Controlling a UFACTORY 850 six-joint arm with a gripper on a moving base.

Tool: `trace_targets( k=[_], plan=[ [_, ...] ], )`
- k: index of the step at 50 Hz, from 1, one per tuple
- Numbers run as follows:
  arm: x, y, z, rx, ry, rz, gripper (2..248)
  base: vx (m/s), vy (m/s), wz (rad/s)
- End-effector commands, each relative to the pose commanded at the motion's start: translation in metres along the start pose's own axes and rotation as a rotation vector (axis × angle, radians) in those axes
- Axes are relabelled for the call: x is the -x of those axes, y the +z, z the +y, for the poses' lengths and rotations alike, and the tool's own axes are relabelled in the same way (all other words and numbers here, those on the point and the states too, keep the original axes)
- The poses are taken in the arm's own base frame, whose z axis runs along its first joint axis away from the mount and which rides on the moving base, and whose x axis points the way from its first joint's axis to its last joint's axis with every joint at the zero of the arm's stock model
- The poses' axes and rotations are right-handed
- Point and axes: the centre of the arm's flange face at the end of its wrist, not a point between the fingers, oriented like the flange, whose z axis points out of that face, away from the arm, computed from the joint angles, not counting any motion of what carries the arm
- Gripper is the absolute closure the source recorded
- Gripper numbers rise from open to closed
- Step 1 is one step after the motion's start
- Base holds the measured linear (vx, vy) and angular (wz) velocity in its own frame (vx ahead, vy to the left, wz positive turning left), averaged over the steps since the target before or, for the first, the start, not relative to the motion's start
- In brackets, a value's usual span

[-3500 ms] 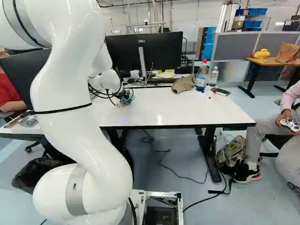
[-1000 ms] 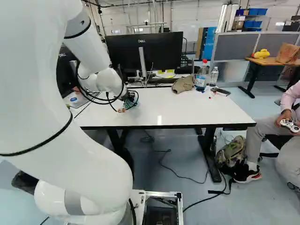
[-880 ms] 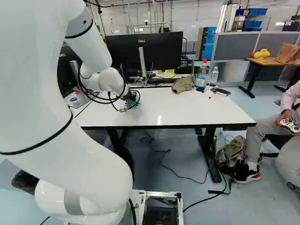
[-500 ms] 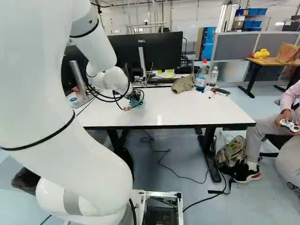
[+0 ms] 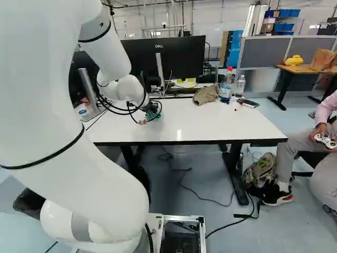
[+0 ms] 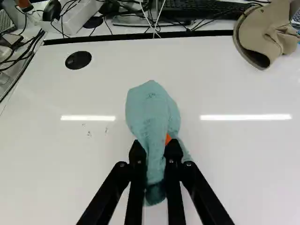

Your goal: Clean the table with the green towel

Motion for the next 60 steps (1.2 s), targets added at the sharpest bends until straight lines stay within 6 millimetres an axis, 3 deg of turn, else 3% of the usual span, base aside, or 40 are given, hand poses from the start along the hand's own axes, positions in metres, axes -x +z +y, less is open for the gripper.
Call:
trace_targets(
  k=[14, 30, 60],
  plan=[
    [-0.015, 0.002, -0.005, -0.008, -0.007, 0.022, 202, 0.000, 0.000, 0.000],
    [-0.036, -0.002, -0.026, -0.041, -0.035, 0.061, 202, 0.000, 0.000, 0.000],
    [-0.038, 0.002, -0.074, -0.113, -0.103, 0.058, 202, 0.000, 0.000, 0.000]
  ],
)
